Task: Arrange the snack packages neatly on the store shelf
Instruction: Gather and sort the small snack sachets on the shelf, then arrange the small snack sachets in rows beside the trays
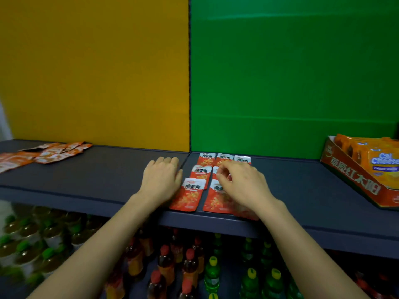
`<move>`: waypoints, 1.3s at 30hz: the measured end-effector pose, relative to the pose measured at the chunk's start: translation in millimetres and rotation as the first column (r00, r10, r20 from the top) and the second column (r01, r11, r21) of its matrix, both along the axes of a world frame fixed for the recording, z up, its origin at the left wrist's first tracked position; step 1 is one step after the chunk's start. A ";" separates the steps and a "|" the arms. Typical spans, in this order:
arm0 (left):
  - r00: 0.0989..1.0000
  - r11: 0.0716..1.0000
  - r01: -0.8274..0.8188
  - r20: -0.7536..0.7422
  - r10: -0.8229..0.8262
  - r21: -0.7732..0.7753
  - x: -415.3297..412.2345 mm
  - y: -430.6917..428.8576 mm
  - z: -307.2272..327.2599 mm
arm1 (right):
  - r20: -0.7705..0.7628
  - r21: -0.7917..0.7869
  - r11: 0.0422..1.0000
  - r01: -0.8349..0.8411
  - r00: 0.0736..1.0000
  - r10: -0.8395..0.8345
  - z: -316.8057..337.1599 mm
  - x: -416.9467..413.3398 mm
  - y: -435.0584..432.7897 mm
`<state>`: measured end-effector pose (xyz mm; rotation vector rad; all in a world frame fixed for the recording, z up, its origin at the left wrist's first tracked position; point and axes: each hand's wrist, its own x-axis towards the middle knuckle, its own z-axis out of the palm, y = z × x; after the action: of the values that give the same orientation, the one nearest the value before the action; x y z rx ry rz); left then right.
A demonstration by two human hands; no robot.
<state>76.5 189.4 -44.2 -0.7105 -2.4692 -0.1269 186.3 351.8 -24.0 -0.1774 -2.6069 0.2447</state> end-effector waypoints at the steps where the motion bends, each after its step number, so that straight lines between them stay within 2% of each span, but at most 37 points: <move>1: 1.000 1.000 -0.011 0.002 0.011 0.019 -2.6 -13.9 -0.4 | -0.001 -0.005 0.999 -0.045 0.999 0.045 1.7 -8.3 -9.8; 8: 0.990 0.988 -0.136 0.047 0.133 0.067 -16.1 -131.5 -0.6 | 0.042 0.018 0.964 -0.265 0.964 0.264 2.1 -63.8 -107.2; 17: 0.964 0.962 -0.261 0.073 0.256 0.076 -59.4 -299.4 -5.5 | 0.098 -0.092 0.934 -0.345 0.930 0.354 -4.3 -140.5 -257.4; 23: 0.942 0.944 -0.326 0.093 0.321 0.049 -95.5 -394.4 -10.8 | 0.172 -0.152 0.938 -0.312 0.926 0.336 -16.2 -191.0 -341.1; 33: 0.921 0.908 -0.379 0.163 0.353 0.177 -175.9 -461.5 -22.6 | 0.312 -0.205 0.967 -0.154 0.926 0.214 -22.3 -283.9 -392.8; 39: 0.814 0.863 -0.491 0.416 0.405 0.121 -250.0 -470.5 -19.0 | 0.338 -0.174 0.983 -0.063 0.934 0.120 -20.3 -347.3 -390.1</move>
<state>-173.5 -281.1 -63.2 0.0229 -2.8553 -0.3846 -161.1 -38.3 -44.3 -0.1672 -2.9507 0.4990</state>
